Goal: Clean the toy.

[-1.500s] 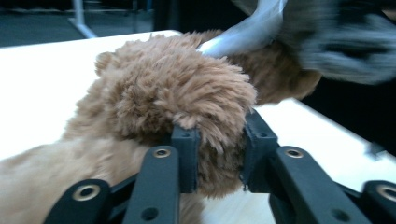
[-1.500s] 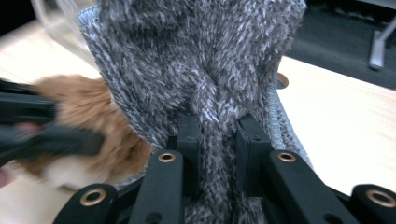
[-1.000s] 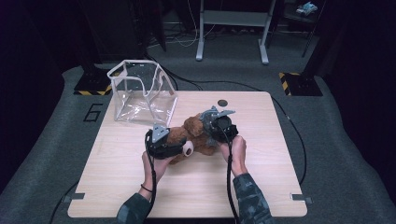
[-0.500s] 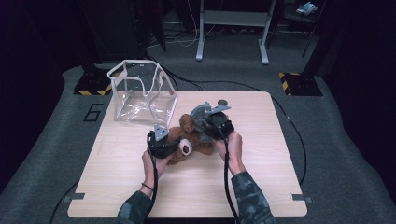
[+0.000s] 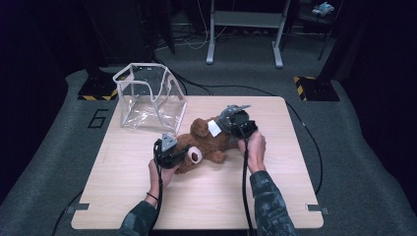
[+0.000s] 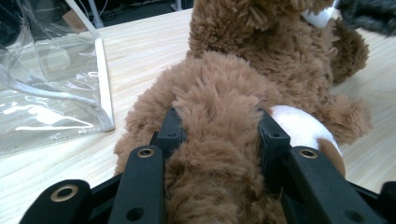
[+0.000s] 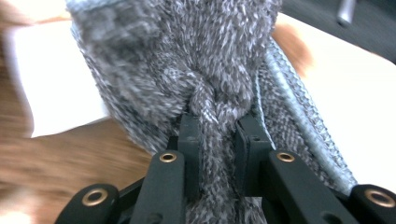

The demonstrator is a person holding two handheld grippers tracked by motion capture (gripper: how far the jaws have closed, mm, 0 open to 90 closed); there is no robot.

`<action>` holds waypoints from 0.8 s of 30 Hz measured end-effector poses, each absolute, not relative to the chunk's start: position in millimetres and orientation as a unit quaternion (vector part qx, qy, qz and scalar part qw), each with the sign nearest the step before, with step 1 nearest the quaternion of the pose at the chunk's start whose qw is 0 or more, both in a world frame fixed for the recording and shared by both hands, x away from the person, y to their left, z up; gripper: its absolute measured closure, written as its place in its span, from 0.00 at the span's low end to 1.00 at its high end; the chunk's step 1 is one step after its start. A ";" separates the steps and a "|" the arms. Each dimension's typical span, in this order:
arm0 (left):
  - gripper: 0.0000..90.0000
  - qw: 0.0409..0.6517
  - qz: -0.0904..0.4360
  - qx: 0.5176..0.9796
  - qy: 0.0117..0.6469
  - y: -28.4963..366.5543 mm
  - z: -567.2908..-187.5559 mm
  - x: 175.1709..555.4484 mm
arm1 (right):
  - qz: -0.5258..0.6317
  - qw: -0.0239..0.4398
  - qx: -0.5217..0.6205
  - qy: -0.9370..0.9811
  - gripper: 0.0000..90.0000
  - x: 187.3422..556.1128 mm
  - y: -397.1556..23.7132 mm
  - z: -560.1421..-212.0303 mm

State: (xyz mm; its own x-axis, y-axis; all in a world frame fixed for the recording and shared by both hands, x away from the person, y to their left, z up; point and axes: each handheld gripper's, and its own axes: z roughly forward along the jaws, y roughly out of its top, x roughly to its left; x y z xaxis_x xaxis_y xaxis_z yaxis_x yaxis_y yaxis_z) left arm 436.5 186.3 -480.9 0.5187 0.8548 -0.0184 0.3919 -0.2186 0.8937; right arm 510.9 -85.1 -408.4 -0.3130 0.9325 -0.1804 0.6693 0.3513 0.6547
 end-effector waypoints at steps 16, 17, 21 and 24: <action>0.74 0.475 0.229 0.765 0.371 186.0 -482.7 438.5 | 0.304 0.270 0.437 0.802 0.84 492.8 -32.0 -371.5; 0.74 0.478 0.223 0.769 0.362 182.7 -483.0 439.3 | 0.305 0.263 0.433 0.807 0.84 495.8 -29.1 -375.1; 0.75 0.482 0.215 0.781 0.335 169.3 -483.1 441.0 | 0.303 0.216 0.448 0.813 0.84 504.0 -27.2 -393.0; 0.75 0.486 0.213 0.789 0.310 158.3 -483.5 440.4 | 0.294 0.214 0.440 0.821 0.84 496.7 -29.8 -402.2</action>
State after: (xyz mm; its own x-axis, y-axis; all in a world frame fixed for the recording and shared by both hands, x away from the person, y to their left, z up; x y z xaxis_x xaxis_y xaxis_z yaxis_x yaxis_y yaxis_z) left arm 440.4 158.3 -483.5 0.7175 0.6957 0.0354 0.2819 -0.3365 0.8985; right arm 496.7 -29.8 -402.2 -0.5210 0.8486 -0.0916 0.5972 0.4391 0.6712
